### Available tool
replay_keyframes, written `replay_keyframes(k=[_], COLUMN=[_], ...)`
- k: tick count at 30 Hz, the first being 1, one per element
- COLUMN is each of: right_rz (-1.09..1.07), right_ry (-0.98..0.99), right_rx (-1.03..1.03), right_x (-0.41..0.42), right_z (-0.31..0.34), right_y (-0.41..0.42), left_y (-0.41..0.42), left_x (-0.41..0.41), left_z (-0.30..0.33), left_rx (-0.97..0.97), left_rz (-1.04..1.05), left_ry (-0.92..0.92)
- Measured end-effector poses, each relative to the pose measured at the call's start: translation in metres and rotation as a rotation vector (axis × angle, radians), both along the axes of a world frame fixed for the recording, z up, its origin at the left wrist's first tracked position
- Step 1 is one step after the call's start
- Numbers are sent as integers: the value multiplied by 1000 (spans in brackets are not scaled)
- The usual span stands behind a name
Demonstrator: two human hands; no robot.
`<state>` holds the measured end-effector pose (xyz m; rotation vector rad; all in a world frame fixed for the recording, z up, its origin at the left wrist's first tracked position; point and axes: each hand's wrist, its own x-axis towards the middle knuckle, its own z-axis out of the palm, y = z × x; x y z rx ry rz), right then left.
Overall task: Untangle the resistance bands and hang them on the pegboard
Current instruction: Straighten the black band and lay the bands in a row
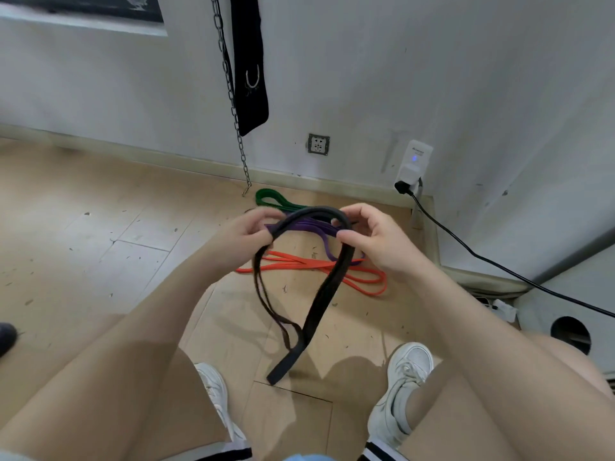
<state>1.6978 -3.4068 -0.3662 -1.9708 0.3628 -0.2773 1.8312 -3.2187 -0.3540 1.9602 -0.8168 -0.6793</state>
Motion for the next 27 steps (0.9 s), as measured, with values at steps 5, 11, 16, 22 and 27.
replay_keyframes(k=[5,11,16,22,27], right_rz=[189,127,144,317,149], right_ry=[-7,-50,111,228,147], right_rx=[-81,-25,-175,4,-139], right_x=[4,7,0,-10,-6], right_z=[32,33,17,-8,-30], right_y=[17,27,9,-10,-5], left_y=[3,-20,-30,-42,-42], left_x=[-2,-8,-16,-28,-33], left_z=[14,29,22,11,9], left_rx=[40,-23,62,-171,-233], left_rz=[-193,-211,-273,-125,-86], left_ry=[70,-156,-422,-308,-178])
